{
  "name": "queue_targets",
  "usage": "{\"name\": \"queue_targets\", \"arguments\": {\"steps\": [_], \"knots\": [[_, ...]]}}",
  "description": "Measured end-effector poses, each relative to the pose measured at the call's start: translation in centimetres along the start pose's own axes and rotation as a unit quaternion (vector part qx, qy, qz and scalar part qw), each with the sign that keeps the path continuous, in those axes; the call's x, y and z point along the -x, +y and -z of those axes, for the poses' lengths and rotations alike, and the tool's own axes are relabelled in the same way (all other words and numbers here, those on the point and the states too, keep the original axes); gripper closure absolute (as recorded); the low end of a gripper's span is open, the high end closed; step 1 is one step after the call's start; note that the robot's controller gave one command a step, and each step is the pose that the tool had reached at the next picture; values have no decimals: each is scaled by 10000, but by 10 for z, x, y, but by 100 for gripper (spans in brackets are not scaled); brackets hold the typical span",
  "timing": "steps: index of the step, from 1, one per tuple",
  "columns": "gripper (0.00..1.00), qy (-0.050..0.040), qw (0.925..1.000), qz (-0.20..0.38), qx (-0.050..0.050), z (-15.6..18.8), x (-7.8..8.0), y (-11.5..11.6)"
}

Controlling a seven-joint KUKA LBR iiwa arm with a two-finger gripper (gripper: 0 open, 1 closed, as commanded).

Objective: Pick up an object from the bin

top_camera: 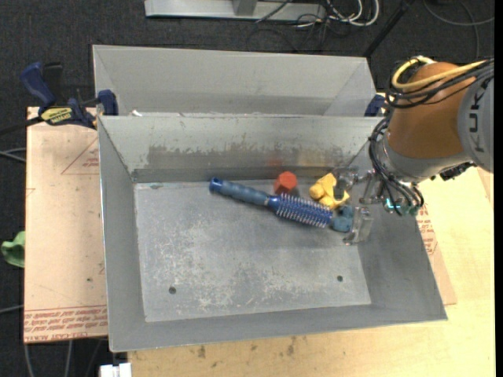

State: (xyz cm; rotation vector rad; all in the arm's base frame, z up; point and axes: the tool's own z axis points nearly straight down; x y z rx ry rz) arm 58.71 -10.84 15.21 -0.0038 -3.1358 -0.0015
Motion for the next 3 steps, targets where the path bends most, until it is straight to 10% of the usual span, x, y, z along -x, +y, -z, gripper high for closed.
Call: {"name": "queue_targets", "arguments": {"steps": [1,2,3], "knots": [[0,-8,9999,-165,15,-87,27,40],[100,-32,9998,-175,-1,-83,28,37],[100,-83,10000,41,-15,18,38,19]]}}
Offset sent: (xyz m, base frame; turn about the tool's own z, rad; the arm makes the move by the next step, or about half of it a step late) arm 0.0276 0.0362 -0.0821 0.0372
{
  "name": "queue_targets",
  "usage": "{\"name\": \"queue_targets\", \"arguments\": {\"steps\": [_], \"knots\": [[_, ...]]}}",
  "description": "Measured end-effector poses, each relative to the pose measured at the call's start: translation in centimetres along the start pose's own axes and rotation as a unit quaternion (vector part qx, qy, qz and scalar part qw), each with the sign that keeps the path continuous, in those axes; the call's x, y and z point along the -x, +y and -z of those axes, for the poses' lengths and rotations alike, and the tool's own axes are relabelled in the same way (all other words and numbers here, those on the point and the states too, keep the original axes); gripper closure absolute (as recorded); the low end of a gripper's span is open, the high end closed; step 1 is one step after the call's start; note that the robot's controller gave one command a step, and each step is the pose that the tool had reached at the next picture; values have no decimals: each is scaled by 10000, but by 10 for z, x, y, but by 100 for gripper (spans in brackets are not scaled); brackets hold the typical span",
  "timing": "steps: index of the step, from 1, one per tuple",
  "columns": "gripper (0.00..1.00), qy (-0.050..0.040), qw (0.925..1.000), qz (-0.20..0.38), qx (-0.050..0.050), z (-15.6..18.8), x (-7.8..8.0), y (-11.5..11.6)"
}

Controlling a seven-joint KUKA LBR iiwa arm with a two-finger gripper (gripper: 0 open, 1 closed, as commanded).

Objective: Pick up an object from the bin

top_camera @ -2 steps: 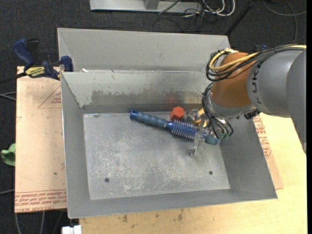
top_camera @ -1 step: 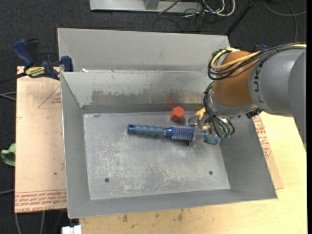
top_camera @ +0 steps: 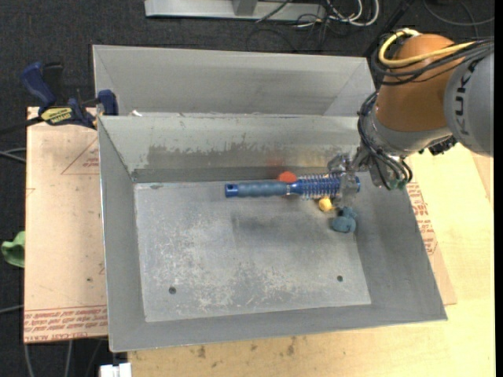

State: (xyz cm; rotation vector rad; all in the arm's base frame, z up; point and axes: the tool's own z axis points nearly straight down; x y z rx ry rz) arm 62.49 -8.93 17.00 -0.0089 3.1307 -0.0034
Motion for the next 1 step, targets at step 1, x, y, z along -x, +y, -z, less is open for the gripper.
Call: {"name": "queue_targets", "arguments": {"steps": [1], "knots": [[100,10,10000,-27,7,66,-10,11]]}}
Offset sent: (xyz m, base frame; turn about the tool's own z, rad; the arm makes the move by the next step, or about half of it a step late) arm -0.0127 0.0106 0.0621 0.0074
